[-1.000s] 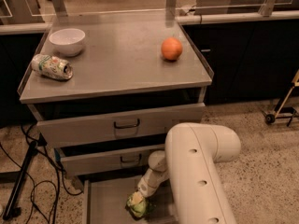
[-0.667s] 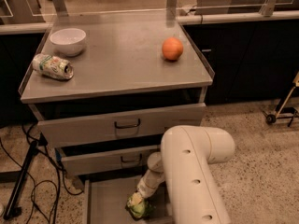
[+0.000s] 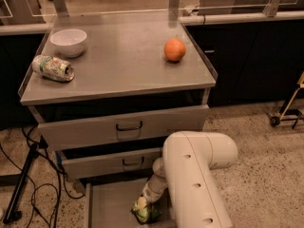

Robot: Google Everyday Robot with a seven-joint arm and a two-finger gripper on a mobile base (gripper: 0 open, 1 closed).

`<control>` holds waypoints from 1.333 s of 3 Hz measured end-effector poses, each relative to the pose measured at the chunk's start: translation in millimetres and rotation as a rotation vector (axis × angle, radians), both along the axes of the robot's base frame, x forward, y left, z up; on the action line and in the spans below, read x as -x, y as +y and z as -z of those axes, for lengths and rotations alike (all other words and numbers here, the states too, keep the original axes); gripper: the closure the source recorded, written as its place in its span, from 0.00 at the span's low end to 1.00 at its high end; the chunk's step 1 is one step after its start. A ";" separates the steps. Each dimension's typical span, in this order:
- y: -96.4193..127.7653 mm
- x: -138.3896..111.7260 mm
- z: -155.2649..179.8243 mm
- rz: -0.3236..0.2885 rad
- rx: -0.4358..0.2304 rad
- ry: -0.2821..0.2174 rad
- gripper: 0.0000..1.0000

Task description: Place green jalapeno chip bag into bottom drawer

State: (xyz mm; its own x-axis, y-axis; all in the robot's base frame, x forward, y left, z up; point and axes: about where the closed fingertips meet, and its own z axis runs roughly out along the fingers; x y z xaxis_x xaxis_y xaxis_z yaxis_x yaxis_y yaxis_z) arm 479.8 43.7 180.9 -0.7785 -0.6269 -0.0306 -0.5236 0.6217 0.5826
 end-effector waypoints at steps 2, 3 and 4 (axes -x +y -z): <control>-0.4 0.2 0.6 0.002 0.001 0.001 0.60; -0.4 0.2 0.6 0.002 0.001 0.001 0.36; -0.4 0.2 0.6 0.002 0.001 0.001 0.13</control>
Offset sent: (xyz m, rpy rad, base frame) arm -0.0001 -0.0004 -0.0006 -0.0012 0.0008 -0.0018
